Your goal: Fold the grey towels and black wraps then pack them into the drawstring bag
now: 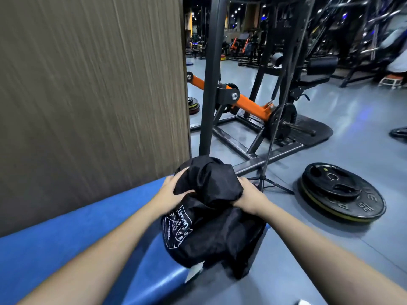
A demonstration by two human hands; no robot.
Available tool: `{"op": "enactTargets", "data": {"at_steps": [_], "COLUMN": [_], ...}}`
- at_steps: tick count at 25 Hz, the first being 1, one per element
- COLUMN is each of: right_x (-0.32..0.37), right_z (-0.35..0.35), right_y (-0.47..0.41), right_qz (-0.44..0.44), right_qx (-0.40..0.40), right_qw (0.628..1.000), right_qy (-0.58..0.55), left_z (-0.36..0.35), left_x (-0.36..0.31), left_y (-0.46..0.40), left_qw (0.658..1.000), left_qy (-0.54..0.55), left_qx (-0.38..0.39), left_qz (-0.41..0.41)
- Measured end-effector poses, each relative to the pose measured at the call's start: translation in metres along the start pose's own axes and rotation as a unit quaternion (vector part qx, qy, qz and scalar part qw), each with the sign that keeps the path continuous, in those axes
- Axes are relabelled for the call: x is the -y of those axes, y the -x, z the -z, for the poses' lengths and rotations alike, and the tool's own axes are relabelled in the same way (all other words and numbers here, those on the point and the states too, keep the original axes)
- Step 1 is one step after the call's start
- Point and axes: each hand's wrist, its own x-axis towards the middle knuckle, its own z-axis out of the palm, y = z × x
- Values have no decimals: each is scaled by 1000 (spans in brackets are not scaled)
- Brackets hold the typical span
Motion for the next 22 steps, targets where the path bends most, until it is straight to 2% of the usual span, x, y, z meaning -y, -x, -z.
{"op": "enactTargets", "data": {"at_steps": [4,8,11,13,15,17,19,22], "right_x": [-13,-5,12,27,35,34,29,18], "right_z": [7,45,77,79,62,37,16,-3], "right_y": [-3,17,38,50,51,47,40,28], "right_qz": [-21,28,68,113,161,163,148,130], "right_qx": [25,70,108,79,-4,-69,-89,-87], "right_qw": [999,997,990,985,986,980,968,959], "right_qy": [8,9,-66,-105,-41,88,180,236], "left_z": [3,14,18,13,4,-7,-13,-20], "left_x": [8,-9,-39,-59,-68,-64,-52,-32], "left_y": [-3,-2,9,19,24,25,23,17], "left_qw": [1000,997,983,956,927,913,901,884], "left_qy": [-18,-45,-93,-170,-268,-335,-382,-430], "left_qx": [16,-21,-75,-82,-48,-11,3,12], "left_qz": [-9,-53,-141,-223,-257,-232,-206,-182]}}
